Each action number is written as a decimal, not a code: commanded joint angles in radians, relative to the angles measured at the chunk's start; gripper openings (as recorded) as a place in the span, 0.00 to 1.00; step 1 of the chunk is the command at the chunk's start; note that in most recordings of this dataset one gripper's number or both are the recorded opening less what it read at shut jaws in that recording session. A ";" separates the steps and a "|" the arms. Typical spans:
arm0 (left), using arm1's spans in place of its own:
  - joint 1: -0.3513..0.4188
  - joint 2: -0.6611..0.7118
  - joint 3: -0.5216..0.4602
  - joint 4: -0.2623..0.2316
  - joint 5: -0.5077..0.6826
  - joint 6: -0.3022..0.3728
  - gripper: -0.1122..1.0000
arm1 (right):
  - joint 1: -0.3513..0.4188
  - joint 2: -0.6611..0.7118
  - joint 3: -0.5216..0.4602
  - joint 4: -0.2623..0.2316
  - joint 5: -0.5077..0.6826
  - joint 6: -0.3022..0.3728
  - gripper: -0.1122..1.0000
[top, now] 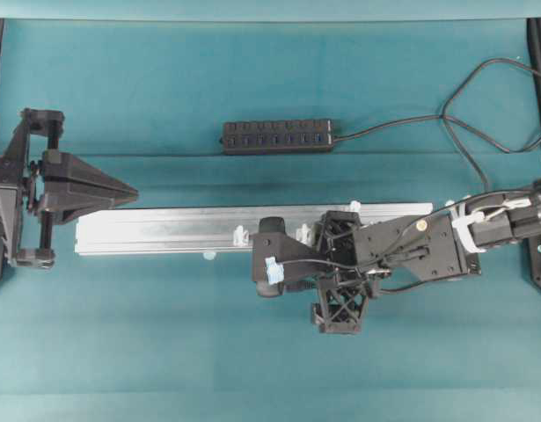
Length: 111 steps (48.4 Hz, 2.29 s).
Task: Pass the USB cable through three rings with both arms.
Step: 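Close the right gripper on the cable just behind the USB plug, then lift the plug and carry it toward the rightmost white ring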
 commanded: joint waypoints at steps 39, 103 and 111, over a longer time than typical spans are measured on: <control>0.003 0.005 -0.025 0.003 -0.005 0.000 0.12 | 0.011 0.008 0.009 0.006 -0.017 0.008 0.28; 0.011 0.009 -0.026 0.003 -0.009 -0.002 0.12 | 0.011 -0.077 -0.025 -0.009 0.083 0.005 0.03; 0.014 0.009 -0.026 0.003 -0.011 -0.002 0.12 | 0.011 -0.123 -0.049 -0.011 0.178 0.000 0.03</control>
